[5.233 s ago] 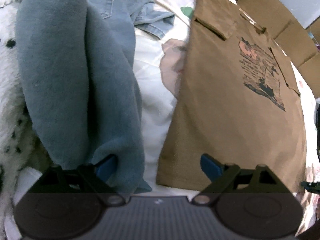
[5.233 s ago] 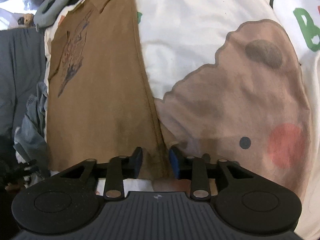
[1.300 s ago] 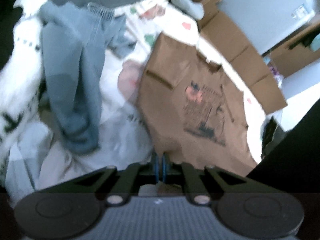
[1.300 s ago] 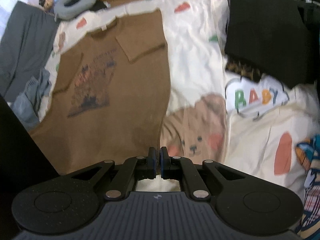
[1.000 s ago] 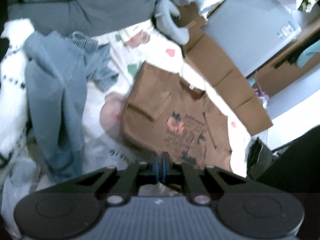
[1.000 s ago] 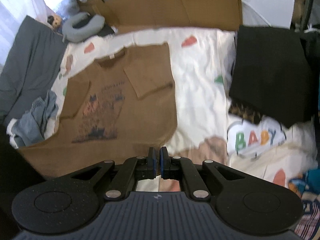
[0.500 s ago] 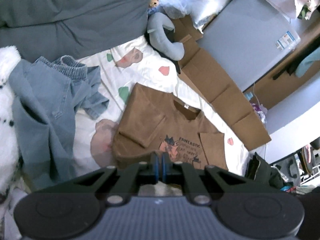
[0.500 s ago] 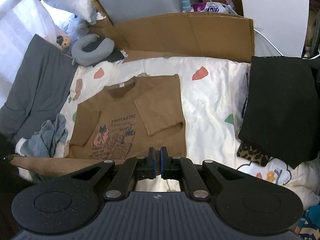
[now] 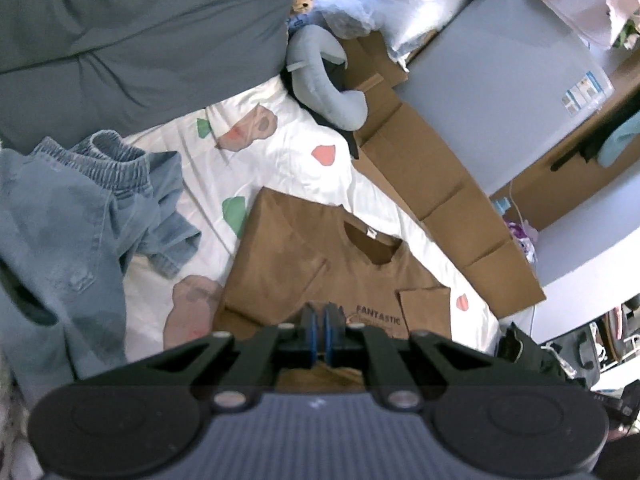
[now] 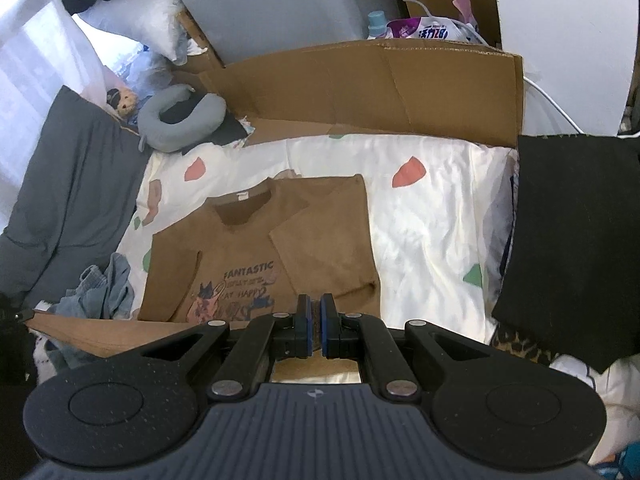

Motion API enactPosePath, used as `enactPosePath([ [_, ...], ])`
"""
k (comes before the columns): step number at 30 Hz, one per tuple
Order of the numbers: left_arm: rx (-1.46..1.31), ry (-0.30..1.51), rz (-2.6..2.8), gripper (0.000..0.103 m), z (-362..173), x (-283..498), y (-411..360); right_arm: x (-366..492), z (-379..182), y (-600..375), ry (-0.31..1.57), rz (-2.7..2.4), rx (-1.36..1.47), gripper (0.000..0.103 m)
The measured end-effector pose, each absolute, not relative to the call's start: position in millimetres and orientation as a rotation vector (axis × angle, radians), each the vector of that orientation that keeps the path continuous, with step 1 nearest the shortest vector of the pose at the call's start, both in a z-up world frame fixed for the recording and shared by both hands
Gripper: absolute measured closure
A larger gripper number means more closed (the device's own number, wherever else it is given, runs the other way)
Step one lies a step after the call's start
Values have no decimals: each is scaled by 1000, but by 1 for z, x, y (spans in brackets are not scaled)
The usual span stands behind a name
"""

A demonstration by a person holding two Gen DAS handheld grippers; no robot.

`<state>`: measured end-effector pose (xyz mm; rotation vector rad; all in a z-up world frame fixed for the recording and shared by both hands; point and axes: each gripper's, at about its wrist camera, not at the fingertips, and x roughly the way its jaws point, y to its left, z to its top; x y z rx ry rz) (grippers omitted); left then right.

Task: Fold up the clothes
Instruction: 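Lower the hem near the collar and open both grippers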

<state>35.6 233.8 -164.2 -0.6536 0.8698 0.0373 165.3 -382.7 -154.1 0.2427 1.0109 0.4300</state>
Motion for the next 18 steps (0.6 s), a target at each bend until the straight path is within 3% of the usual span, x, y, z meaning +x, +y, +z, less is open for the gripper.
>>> enactPosePath([
  [18,-616,924,29,99,-224,138,260,270,-200,-346,1021,419,197,101],
])
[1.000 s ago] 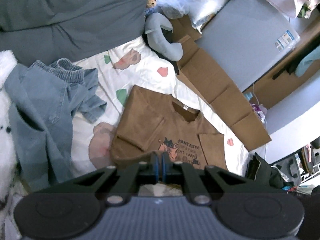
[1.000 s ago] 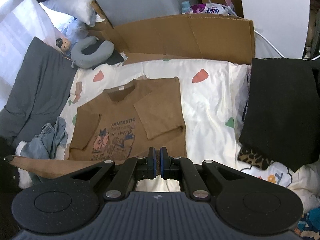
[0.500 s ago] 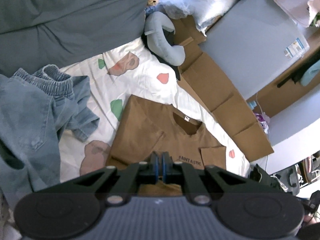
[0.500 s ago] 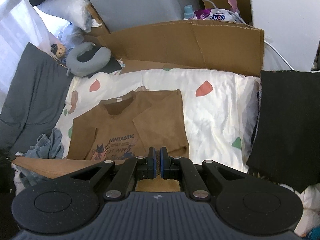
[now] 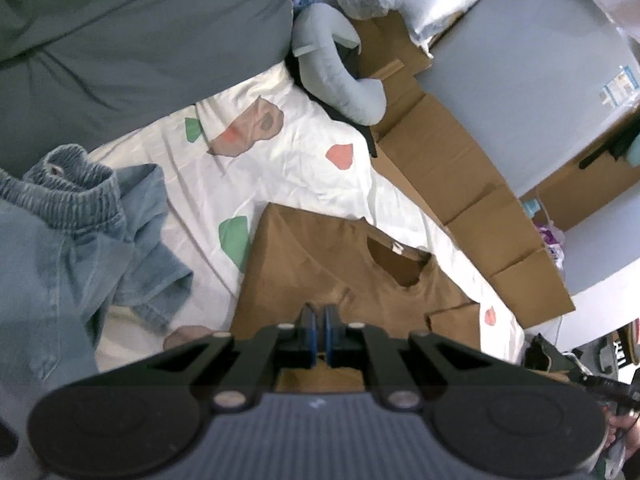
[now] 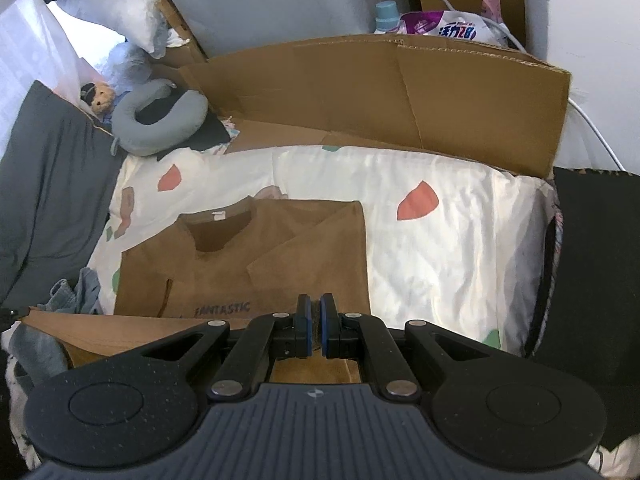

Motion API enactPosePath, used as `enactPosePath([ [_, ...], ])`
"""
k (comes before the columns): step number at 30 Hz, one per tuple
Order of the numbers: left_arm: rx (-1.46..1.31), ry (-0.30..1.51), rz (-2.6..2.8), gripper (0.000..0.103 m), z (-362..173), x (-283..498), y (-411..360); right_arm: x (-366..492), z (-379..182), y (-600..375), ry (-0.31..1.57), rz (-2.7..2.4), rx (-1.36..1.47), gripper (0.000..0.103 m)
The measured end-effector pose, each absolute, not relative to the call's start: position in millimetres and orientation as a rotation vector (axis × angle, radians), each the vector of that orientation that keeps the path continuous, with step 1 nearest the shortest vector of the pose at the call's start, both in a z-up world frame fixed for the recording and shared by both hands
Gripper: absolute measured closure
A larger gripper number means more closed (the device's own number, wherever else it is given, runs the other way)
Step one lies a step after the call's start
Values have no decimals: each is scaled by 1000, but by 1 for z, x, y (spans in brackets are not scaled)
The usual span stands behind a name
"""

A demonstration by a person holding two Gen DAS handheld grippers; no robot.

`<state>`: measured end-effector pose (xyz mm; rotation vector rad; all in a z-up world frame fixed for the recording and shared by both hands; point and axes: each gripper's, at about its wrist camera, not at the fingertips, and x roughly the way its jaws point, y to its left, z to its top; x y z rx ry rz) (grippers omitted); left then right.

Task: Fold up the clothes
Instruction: 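Lower the hem near the collar and open both grippers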

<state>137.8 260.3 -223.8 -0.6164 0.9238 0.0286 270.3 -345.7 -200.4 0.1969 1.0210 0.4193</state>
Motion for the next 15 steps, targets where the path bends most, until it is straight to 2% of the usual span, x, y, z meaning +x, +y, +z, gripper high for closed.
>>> enactPosePath([
  [15,-612,976,44,99,-306,220,271,348,-279,-314,1102,391,109,101],
])
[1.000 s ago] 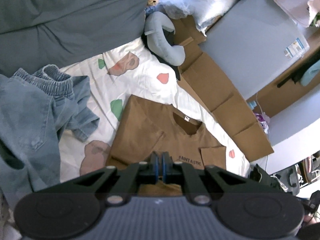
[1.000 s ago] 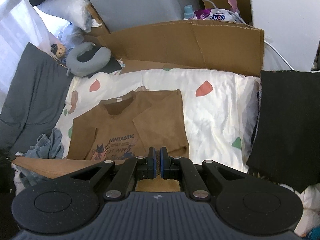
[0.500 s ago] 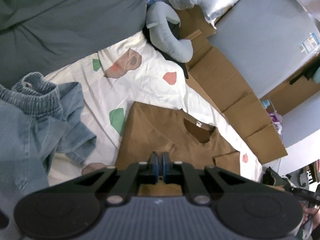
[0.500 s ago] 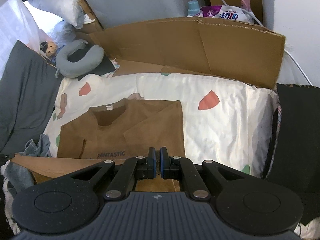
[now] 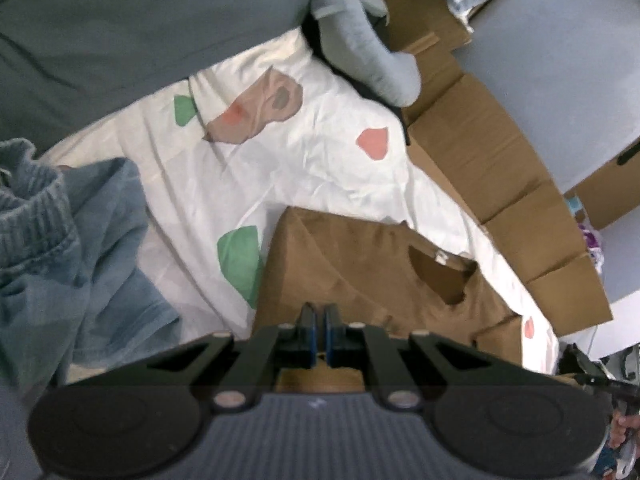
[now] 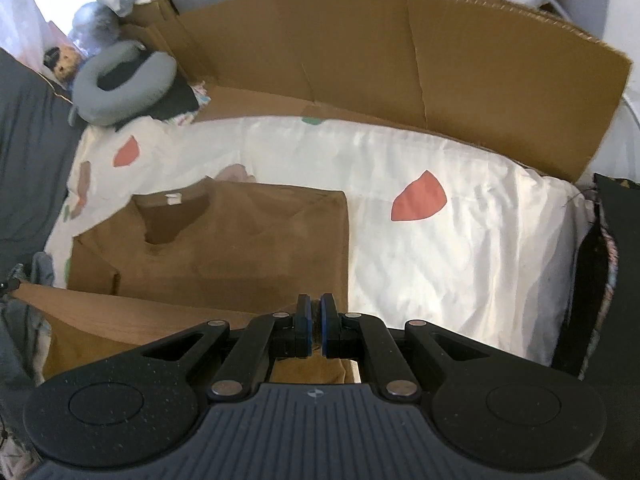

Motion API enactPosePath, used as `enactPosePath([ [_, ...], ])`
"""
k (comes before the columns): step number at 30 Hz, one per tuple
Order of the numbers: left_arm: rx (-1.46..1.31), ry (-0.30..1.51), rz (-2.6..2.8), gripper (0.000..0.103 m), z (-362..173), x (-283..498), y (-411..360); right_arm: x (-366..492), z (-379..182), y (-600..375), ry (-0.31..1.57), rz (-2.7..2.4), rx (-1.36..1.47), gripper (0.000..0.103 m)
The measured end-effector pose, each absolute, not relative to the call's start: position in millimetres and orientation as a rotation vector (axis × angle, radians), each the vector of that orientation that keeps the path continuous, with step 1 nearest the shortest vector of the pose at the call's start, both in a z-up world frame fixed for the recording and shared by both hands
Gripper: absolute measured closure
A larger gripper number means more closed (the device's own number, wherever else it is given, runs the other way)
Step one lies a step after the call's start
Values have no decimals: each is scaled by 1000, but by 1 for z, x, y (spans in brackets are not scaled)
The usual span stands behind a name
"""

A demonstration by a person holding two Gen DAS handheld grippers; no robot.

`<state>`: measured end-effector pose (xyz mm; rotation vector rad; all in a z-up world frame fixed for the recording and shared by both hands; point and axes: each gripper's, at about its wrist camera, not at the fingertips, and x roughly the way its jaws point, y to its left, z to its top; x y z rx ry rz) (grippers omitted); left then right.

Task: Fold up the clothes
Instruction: 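Lower the hem near the collar and open both grippers, then pinch the folded shirt edge with both grippers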

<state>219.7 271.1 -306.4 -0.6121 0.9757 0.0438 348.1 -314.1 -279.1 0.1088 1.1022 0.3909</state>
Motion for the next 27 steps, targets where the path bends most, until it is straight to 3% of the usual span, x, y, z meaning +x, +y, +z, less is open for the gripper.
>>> enactPosePath([
  [12,-585,975,43,96,-365,253,278,389,-341,-303,1135,333,105,100],
  [15,-569,951,34,83,-366,249,282,389,-351,-303,1116,302,112,97],
  [17,-595,930,35,65,-364,243,288,386,-352,-306,1076,287,133,94],
  [18,-597,923,38,60,-362,240,290,384,-352,-308,1058,283,150,93],
  [20,-555,919,40,47,-359,234,289,380,-351,-311,1030,276,173,81],
  [23,-485,931,38,41,-359,230,283,371,-350,-310,1011,288,157,61],
  [27,-437,971,27,40,-369,228,274,361,-356,-308,1031,296,122,58],
])
